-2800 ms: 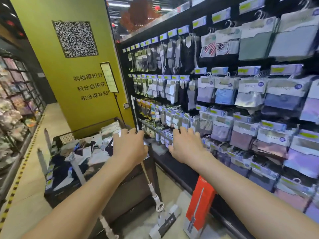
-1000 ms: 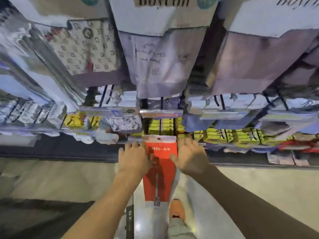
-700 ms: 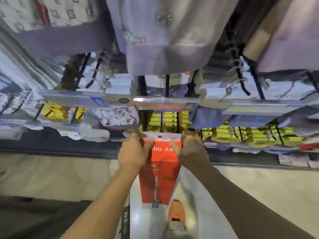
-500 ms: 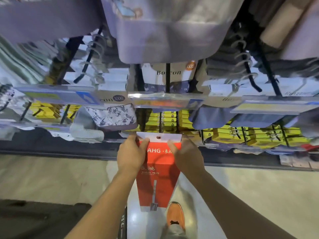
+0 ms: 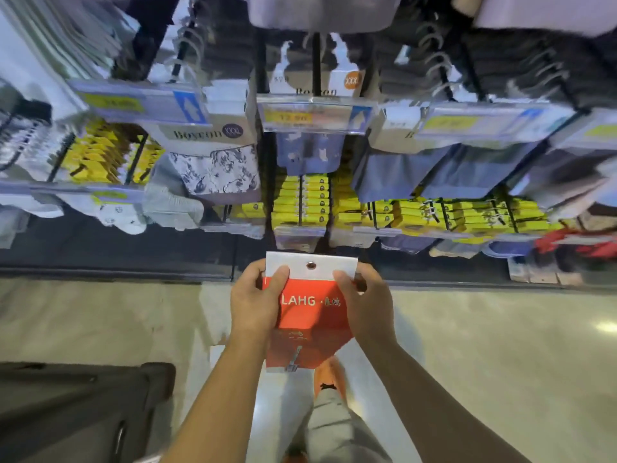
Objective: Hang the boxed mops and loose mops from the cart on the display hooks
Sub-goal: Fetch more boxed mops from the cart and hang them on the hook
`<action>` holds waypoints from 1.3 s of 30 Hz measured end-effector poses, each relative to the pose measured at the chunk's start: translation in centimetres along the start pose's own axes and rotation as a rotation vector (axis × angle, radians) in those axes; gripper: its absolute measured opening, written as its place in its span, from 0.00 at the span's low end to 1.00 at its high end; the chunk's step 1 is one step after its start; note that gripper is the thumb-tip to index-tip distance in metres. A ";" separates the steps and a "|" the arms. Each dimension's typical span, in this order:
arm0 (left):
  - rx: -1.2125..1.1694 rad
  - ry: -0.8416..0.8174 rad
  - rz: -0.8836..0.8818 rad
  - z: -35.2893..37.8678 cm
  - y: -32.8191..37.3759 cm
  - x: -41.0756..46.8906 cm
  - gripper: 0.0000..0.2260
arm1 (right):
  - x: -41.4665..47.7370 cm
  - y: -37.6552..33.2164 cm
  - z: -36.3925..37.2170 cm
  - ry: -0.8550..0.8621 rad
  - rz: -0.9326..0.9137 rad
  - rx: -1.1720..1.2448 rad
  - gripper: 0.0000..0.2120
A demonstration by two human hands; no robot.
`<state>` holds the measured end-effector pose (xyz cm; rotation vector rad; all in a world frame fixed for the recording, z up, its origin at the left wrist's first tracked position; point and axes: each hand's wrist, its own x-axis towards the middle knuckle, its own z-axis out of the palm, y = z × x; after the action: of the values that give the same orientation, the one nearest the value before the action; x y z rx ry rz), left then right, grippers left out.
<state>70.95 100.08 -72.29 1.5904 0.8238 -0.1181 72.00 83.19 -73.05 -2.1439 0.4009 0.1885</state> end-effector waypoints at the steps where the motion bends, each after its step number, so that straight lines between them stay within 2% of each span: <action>1: 0.006 0.003 0.015 -0.3 -0.3 -1.1 0.06 | -1.5 0.2 -0.4 0.022 -0.005 0.019 0.14; 3: -0.015 0.014 0.030 -0.9 -0.6 -3.8 0.06 | -4.6 0.2 -1.2 0.076 -0.029 0.054 0.16; 7: -0.095 0.029 0.073 -2.2 0.5 -9.5 0.06 | -9.6 -1.5 -4.0 0.181 -0.062 0.162 0.11; 10: -0.130 0.001 0.120 -3.4 2.8 -13.5 0.05 | -12.8 -4.5 -7.9 0.111 -0.049 0.278 0.10; 13: -0.151 -0.037 0.193 -4.1 6.6 -17.9 0.05 | -15.6 -7.5 -12.9 0.104 -0.101 0.304 0.04; 20: -0.095 -0.242 0.317 -3.7 16.6 -29.6 0.09 | -23.2 -12.7 -25.8 0.253 -0.136 0.347 0.02; 24: -0.067 -0.386 0.367 -2.8 21.4 -36.7 0.08 | -28.0 -14.2 -33.4 0.337 -0.145 0.406 0.03; 27: -0.063 -0.517 0.351 -1.7 23.9 -41.6 0.06 | -31.6 -14.0 -38.5 0.405 -0.157 0.460 0.01; 31: -0.089 -0.703 0.327 1.5 25.5 -48.1 0.06 | -35.3 -11.8 -45.2 0.492 -0.172 0.503 0.04; 39: -0.144 -0.910 0.288 13.1 25.2 -62.4 0.03 | -41.7 -4.8 -59.8 0.689 -0.150 0.510 0.04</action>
<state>44.06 62.13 -21.91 1.2989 -0.1031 -0.5162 33.67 45.38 -23.61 -1.6661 0.5982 -0.6886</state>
